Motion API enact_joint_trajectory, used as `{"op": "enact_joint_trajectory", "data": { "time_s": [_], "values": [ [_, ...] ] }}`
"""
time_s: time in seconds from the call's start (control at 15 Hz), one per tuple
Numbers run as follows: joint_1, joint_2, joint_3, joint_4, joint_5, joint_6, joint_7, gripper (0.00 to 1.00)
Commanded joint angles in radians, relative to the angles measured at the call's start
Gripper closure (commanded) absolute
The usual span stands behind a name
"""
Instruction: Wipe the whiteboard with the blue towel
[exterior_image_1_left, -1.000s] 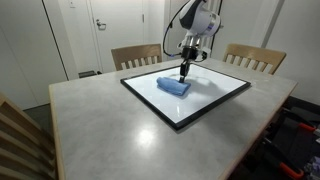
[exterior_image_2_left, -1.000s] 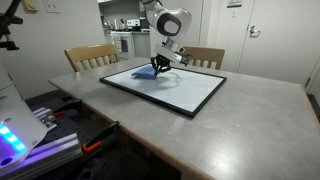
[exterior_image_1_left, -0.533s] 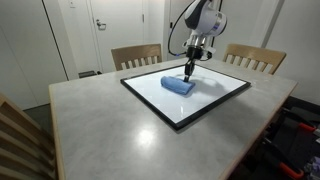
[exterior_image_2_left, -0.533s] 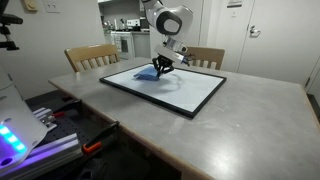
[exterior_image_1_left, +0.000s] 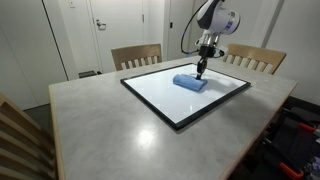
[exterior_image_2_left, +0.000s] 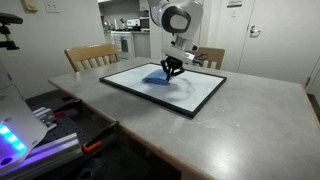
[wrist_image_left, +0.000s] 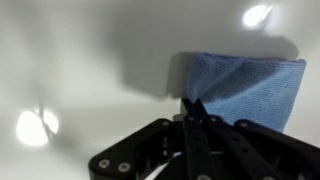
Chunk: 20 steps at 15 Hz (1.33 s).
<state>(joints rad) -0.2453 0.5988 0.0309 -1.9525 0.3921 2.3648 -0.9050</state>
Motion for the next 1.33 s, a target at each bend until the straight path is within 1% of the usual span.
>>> {"op": "enact_joint_trajectory", "data": {
  "time_s": [0.0, 0.67, 1.27],
  "values": [
    [-0.028, -0.029, -0.012, -0.028, -0.041, 0.030, 0.033, 0.99],
    [-0.100, -0.013, -0.050, 0.016, -0.080, 0.024, 0.048, 0.99],
    [-0.160, 0.024, -0.080, 0.122, -0.124, -0.028, 0.040, 0.99]
  ]
}}
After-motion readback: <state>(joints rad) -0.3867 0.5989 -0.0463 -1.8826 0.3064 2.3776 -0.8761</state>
